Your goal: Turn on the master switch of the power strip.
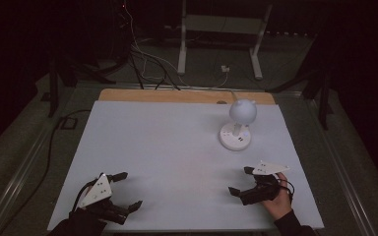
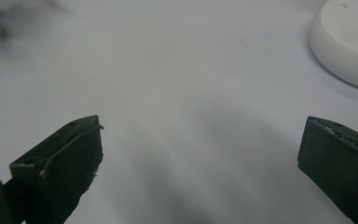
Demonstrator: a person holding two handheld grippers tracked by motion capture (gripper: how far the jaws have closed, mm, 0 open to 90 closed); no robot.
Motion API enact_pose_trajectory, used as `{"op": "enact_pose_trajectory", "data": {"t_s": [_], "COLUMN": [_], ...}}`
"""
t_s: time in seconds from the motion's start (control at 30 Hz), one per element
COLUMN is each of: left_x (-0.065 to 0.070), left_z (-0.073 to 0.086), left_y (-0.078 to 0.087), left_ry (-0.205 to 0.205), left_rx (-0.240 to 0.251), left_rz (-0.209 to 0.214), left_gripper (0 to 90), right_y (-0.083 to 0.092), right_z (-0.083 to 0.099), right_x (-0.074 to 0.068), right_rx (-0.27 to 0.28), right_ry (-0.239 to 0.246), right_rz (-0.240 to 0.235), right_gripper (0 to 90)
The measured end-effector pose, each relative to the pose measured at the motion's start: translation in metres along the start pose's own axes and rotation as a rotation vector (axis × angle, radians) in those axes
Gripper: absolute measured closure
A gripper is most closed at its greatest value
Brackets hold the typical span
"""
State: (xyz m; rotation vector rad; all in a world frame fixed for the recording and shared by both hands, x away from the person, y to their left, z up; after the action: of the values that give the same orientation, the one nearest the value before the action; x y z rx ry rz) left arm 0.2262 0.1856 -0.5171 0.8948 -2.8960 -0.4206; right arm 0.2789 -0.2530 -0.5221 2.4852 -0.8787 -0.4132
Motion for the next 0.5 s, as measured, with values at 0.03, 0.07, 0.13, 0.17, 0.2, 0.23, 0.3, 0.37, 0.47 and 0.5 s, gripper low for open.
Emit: {"op": "enact_pose_trajectory", "data": {"t_s": [0.03,0.07,0.13,0.17,0.2,0.23,0.3,0.37,0.47,0.5], "left_x": [0.000,0.000,0.000,0.000,0.000,0.000,0.000,0.001,0.001,0.001], "left_z": [0.000,0.000,0.000,0.000,0.000,0.000,0.000,0.000,0.000,0.001], "left_y": [0.000,0.000,0.000,0.000,0.000,0.000,0.000,0.000,-0.001,-0.001], "left_ry": [0.000,0.000,-0.002,-0.001,-0.001,-0.001,-0.001,0.000,-0.001,-0.002], "left_rx": [-0.001,-0.002,-0.004,-0.004,-0.001,-0.001,-0.003,-0.007,-0.007,-0.008], "left_rz": [0.000,0.001,0.001,0.003,0.003,0.003,0.004,0.007,0.008,0.008], "left_gripper": [0.2,0.3,0.2,0.2,0.2,0.3,0.3,0.2,0.3,0.2], "right_y": [0.001,0.002,0.004,0.005,0.005,0.006,0.007,0.007,0.006,0.006], "right_z": [0.002,0.004,0.008,0.010,0.012,0.014,0.019,0.023,0.029,0.029], "right_x": [0.000,-0.001,0.000,0.001,0.002,0.002,0.004,0.004,0.004,0.004], "right_rx": [-0.004,-0.004,0.006,0.005,0.006,0.003,-0.009,-0.030,-0.070,-0.082], "right_ry": [0.011,0.017,0.030,0.036,0.039,0.038,0.036,0.034,0.052,0.059], "right_rz": [-0.002,-0.004,-0.019,-0.020,-0.021,-0.027,-0.026,-0.015,-0.002,-0.001], "right_gripper": [0.0,0.0,0.0,0.0,0.0,0.0,0.0,0.0,0.0,0.0]}}
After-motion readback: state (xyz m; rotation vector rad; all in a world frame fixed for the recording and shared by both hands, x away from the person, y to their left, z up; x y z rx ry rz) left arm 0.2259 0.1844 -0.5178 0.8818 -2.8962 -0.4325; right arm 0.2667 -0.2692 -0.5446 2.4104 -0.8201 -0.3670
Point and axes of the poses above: each handheld gripper's, and its own axes: y roughly backward along the jaws, z roughly out of its underside, x roughly to its right, the point moved 3 cm from there along -y, roughly forward along the jaws, and after that the axes turned 6 degrees about x, right-handed, at the moved point
